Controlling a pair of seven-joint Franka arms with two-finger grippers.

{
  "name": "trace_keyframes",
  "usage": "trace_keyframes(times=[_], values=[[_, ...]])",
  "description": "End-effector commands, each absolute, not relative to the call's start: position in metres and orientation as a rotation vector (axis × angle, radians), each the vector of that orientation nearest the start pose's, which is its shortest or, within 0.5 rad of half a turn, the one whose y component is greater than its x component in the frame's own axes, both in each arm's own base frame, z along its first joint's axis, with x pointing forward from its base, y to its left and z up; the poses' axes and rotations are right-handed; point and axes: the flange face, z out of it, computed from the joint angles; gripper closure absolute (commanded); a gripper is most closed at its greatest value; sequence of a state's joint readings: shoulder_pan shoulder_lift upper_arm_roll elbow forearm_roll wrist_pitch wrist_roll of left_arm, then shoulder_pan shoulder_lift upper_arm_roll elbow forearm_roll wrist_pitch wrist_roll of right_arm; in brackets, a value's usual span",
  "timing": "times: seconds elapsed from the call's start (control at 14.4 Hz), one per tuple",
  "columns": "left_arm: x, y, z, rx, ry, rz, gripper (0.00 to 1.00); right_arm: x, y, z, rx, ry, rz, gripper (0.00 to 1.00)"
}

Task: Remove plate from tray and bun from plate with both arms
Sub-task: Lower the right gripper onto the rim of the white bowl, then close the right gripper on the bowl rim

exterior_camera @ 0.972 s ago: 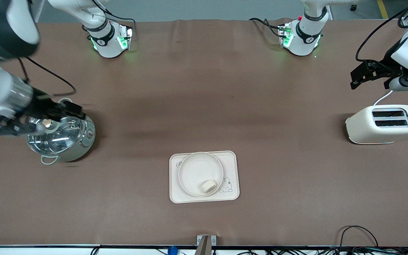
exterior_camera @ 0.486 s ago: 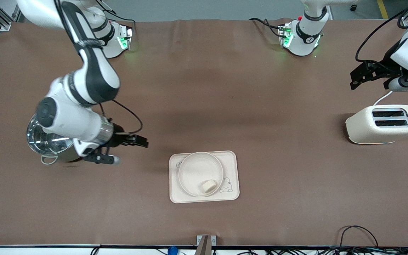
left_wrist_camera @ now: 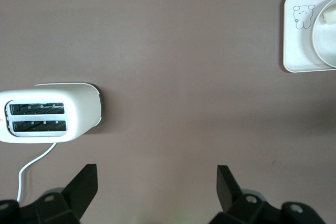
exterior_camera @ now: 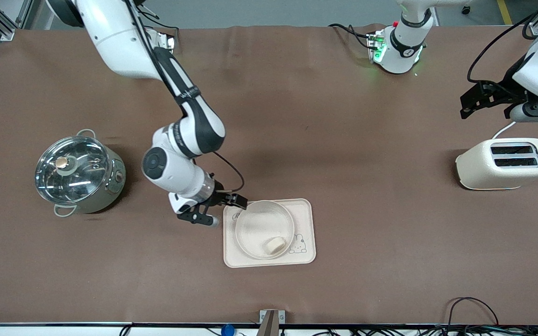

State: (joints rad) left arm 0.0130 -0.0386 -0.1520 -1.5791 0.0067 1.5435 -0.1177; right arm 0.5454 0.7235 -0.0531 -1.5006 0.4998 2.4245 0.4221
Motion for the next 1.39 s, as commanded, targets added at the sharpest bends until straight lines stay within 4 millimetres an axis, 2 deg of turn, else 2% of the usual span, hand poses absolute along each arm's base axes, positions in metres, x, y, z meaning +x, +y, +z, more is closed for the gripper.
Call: trace_keyframes(times=[0.0, 0.07, 0.14, 0.28, 0.49, 0.62, 0.76, 0.97, 1.32], values=[[0.538, -0.08, 0.636, -3.12, 0.047, -0.004, 0.0, 0.661, 0.361, 0.241, -2.712, 0.39, -0.096, 0.05], [0.539, -0.081, 0.635, -3.121, 0.05, -0.006, 0.0, 0.664, 0.365, 0.234, -2.713, 0.385, -0.113, 0.1], [0.54, -0.082, 0.633, -3.121, 0.052, 0.001, 0.0, 0.665, 0.367, 0.23, -2.715, 0.375, -0.116, 0.21], [0.54, -0.083, 0.631, -3.122, 0.055, 0.006, 0.0, 0.671, 0.369, 0.225, -2.721, 0.353, -0.134, 0.32], [0.54, -0.089, 0.63, -3.121, 0.071, 0.008, 0.0, 0.676, 0.362, 0.218, -2.759, 0.309, -0.156, 0.33], [0.539, -0.089, 0.63, -3.121, 0.074, 0.011, 0.0, 0.676, 0.36, 0.213, -2.765, 0.306, -0.152, 0.37], [0.539, -0.089, 0.627, -3.12, 0.074, 0.02, 0.0, 0.677, 0.359, 0.208, -2.773, 0.281, -0.157, 0.43], [0.539, -0.093, 0.626, -3.119, 0.083, 0.022, 0.0, 0.677, 0.36, 0.207, -2.782, 0.264, -0.165, 0.58], [0.539, -0.094, 0.625, -3.119, 0.086, 0.025, 0.0, 0.675, 0.358, 0.192, -2.794, 0.257, -0.163, 0.6]])
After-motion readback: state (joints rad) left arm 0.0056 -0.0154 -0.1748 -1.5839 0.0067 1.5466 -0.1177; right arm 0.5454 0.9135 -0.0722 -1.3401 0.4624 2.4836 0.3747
